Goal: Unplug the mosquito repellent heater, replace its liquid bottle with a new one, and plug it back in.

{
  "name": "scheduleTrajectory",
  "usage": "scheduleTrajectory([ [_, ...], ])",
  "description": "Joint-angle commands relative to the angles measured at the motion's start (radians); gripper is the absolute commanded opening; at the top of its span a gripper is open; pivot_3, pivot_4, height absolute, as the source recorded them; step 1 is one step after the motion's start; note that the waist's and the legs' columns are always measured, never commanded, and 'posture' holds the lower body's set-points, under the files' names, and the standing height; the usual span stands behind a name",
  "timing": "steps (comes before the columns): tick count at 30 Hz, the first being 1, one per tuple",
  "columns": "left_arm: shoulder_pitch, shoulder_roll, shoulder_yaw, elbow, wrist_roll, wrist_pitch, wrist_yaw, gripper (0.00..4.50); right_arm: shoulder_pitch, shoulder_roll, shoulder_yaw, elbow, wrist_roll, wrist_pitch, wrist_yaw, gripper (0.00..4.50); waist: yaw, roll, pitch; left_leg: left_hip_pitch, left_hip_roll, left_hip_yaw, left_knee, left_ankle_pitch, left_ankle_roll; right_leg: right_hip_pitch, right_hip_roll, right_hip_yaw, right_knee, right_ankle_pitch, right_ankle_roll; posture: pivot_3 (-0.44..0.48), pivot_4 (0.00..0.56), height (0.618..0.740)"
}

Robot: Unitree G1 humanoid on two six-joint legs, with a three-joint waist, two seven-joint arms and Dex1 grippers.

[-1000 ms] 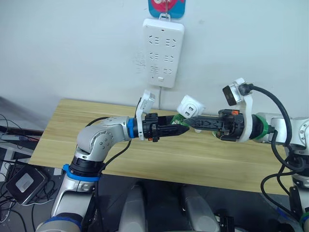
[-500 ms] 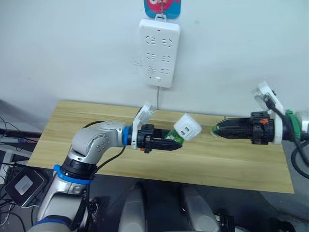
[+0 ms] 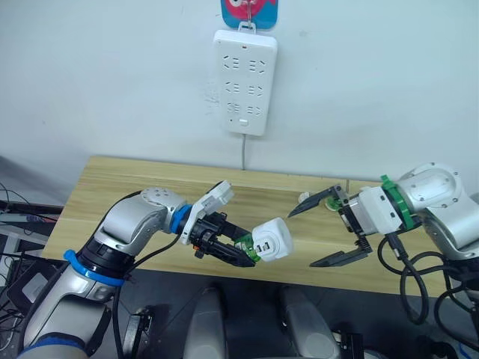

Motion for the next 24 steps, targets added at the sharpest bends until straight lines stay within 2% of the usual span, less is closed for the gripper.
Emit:
scheduleTrajectory([
  [1,-0.022,-0.019,0.000,-0.015,-0.002,-0.002,-0.018,2.25,-0.029,0.044,0.019,-0.025,-0.029,-0.018,0.010,4.48,0.000,0.000,0.000,0.000,0.000,0.000,0.000,0.000,-0.001,0.000,0.000,0.000,0.001,0.000,0.000,-0.089,0.267,0.740],
  [10,-0.040,-0.056,0.002,-0.008,0.007,0.006,-0.013,2.25,-0.077,0.171,0.067,0.005,-0.121,-0.025,-0.013,4.48,-0.001,0.000,0.000,0.002,0.000,-0.001,0.001,0.004,-0.002,0.000,0.000,0.000,0.004,0.000,0.000,-0.090,0.271,0.740],
  [24,-0.023,-0.053,0.006,-0.025,0.007,0.017,-0.014,2.25,-0.086,0.158,0.059,0.007,-0.137,-0.007,-0.021,4.48,-0.001,0.000,0.000,0.002,0.000,-0.002,0.001,0.004,-0.003,0.000,0.000,-0.001,0.005,0.000,0.000,-0.093,0.278,0.740],
])
